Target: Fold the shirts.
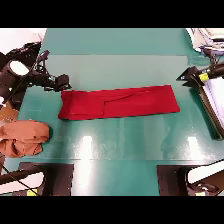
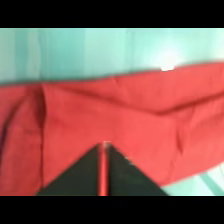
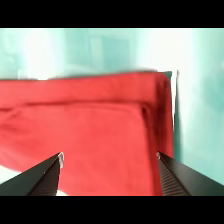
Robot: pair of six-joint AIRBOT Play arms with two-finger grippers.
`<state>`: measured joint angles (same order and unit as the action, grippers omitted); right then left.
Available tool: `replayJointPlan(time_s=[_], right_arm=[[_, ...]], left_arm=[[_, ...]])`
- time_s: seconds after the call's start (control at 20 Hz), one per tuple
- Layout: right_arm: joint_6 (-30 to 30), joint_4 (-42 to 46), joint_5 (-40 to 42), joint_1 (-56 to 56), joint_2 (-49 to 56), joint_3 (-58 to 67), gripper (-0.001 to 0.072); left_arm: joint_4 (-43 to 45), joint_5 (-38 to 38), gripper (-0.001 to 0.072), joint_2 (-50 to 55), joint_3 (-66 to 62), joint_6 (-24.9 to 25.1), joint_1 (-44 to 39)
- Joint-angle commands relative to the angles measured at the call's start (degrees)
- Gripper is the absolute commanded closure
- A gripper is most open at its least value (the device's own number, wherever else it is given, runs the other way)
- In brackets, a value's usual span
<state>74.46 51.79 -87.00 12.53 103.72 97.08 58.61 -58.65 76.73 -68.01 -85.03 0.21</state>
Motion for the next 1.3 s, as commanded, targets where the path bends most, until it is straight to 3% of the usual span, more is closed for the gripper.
replayJointPlan(time_s=[0.0, 0.2, 0.35, 0.5, 0.6, 0.65, 0.75, 0.8, 0.95, 1.25], right_arm=[[-2.78, -0.79, -1.60, 3.56, 0.44, -5.68, 0.0045], [-8.15, -0.98, 2.03, 4.17, 0.44, -14.45, 0.0053], [-9.01, -1.29, 2.82, 2.84, 1.62, -16.55, 0.0075], [-9.05, -1.27, 2.54, 0.37, 2.69, -16.52, 0.0157], [-10.51, -1.27, 3.02, -1.53, 2.73, -16.46, 0.0290], [-10.51, -1.18, 2.99, -2.32, 2.73, -16.06, 0.0298], [-10.54, -1.22, 1.81, -3.28, 2.71, -14.21, 0.0594], [-10.84, -1.25, 0.33, -3.80, 2.58, -12.66, 0.0695], [-10.82, -1.29, -2.23, -5.29, -0.72, -8.35, 0.0693], [-2.34, -1.29, -3.89, -13.88, -10.95, 4.22, 0.0694]], left_arm=[[-0.61, -3.76, 0.0673, 0.04, -0.26, 0.50, -1.07], [-0.57, -2.34, 0.0674, 0.07, -0.26, 0.61, -6.01], [-0.61, 1.27, 0.0674, 0.11, -0.26, 0.52, -9.35], [-0.81, 4.46, 0.0682, 0.17, -0.26, 0.31, -11.72], [-2.93, 8.72, 0.0683, 0.98, -0.31, -0.48, -13.66], [-5.09, 10.75, 0.0683, 1.77, -0.39, -0.44, -14.67], [-7.34, 12.48, 0.0683, 4.61, -1.42, -0.26, -16.83], [-7.45, 12.37, 0.0683, 6.71, -2.71, -0.04, -18.21], [-7.48, 12.31, 0.0683, 13.60, -7.91, -0.02, -22.77], [-7.45, 11.17, 0.0683, 26.53, -21.05, -0.07, -30.18]])
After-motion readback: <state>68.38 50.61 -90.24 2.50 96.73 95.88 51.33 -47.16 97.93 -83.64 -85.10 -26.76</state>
